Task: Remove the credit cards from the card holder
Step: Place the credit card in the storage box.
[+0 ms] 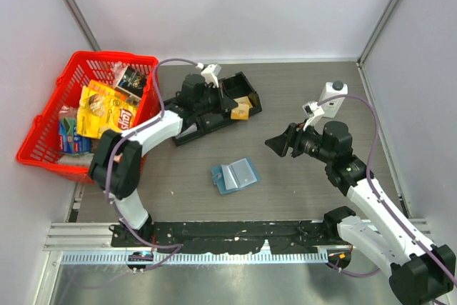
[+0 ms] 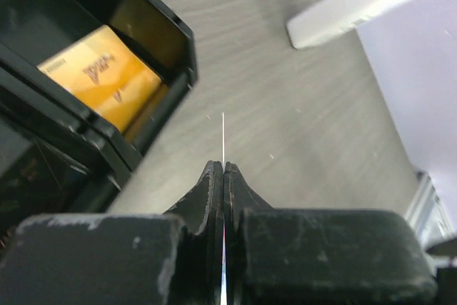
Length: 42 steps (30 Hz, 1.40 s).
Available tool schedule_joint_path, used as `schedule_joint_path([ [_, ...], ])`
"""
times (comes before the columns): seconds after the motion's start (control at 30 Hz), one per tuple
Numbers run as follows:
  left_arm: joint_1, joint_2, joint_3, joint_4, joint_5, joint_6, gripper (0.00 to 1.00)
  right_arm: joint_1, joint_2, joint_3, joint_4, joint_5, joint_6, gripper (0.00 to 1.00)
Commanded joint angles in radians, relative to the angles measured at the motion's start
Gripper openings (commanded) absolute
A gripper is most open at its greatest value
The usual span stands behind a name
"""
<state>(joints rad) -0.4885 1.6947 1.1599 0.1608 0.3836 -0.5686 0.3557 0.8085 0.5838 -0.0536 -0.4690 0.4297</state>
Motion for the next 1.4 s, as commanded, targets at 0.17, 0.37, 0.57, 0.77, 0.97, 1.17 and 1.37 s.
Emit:
schedule_joint_path([
  [0.17, 0.010, 0.273, 0.300, 0.017, -0.159, 0.062, 0.00, -0.001, -0.055, 0.014, -0.107, 0.078, -0.069, 0.68],
  [0.37, 0.013, 0.431, 0.441, 0.006, -0.195, 0.052, 0.02, -0.003, -0.039, 0.027, -0.126, 0.085, -0.095, 0.68],
  [0.57, 0.013, 0.531, 0.535, -0.043, -0.189, 0.058, 0.10, -0.003, -0.019, 0.037, -0.130, 0.090, -0.105, 0.68],
  [0.77, 0.016, 0.499, 0.541, -0.098, -0.247, 0.108, 0.32, -0.003, -0.002, 0.059, -0.153, 0.101, -0.134, 0.68],
  [0.97, 0.013, 0.413, 0.528, -0.158, -0.276, 0.176, 0.43, -0.006, 0.001, 0.062, -0.158, 0.096, -0.152, 0.68],
  [1.17, -0.004, 0.263, 0.462, -0.219, -0.284, 0.170, 0.44, -0.003, 0.004, 0.065, -0.169, 0.052, -0.155, 0.68],
  [1.37, -0.084, 0.045, 0.321, -0.323, -0.235, 0.128, 0.44, -0.001, 0.031, 0.050, -0.154, -0.003, -0.126, 0.68],
])
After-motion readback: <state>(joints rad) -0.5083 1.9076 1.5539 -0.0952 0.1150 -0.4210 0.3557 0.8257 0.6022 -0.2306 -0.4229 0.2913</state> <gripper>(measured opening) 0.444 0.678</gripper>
